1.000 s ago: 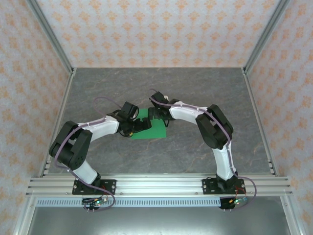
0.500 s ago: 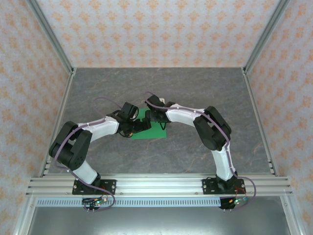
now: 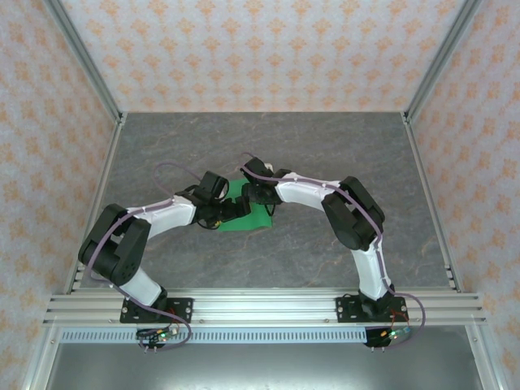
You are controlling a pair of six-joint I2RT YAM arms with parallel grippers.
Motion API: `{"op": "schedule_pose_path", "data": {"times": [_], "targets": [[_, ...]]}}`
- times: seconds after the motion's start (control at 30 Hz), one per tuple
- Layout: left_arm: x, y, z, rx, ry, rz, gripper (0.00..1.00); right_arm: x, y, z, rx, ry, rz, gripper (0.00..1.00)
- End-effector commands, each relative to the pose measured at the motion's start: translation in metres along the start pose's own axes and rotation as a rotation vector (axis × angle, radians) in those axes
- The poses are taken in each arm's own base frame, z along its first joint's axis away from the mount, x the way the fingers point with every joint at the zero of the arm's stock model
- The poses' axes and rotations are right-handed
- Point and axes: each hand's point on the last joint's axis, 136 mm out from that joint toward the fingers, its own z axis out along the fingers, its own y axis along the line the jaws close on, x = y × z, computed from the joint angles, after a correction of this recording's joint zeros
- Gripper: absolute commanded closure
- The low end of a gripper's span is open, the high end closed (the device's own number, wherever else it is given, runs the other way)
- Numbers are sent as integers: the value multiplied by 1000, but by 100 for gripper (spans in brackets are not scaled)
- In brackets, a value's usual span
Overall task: Fold a paper plane with a square sheet of paper (fold left side to right side)
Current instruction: Pick up the square sheet of paper from the center of the table.
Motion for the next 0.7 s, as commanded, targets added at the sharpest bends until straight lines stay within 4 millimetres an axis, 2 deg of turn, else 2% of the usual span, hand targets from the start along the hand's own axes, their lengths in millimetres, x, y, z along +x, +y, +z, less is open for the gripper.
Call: {"op": "schedule_pose_path", "data": {"times": [0.0,0.33,0.67], "targets": [[2,4,-2,0,-4,-24,5,16,26,-26,-69,38,-55,31],[-8,-9,-29,47,-63,10,4,19,23,-23,-64,55,-58,46],[-29,5,-79,116,-149,-67,1,12,27,-34,-170,50,-10,63]]}}
